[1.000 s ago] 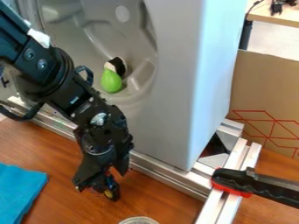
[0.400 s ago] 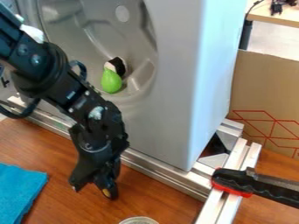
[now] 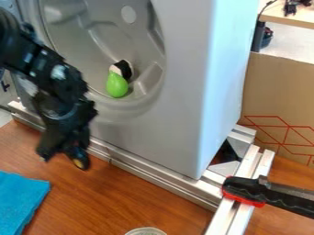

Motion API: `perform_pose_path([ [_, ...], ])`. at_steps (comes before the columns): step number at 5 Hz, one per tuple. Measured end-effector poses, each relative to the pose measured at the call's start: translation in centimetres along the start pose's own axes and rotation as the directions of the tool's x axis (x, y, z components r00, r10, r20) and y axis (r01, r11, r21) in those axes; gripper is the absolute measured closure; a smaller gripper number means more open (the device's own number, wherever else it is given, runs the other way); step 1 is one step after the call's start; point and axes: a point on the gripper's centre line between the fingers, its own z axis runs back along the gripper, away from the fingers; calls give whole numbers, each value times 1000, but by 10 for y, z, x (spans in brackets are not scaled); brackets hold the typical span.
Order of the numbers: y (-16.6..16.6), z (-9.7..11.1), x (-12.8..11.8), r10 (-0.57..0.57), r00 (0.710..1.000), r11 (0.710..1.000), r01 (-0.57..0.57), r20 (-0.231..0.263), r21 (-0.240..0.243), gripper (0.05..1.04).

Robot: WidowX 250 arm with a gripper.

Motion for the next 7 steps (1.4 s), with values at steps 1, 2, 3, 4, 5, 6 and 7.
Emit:
perform_pose_path([
  [1, 1, -1, 26, -11, 1000, 1000, 11, 16, -10, 751],
  [2, 10, -17, 58, -26, 999, 999, 25, 25, 42, 751],
  [3, 13, -28, 69, -47, 999, 997, 46, 10, 69, 751],
  [4, 14, -38, 78, -66, 998, 994, 67, -7, 81, 751],
  [5, 15, -48, 76, -96, 995, 991, 99, -35, 93, 751],
  [6, 16, -57, 73, -105, 992, 989, 110, -65, 93, 751],
  [7, 15, -58, 77, -98, 994, 990, 102, -54, 96, 751],
])
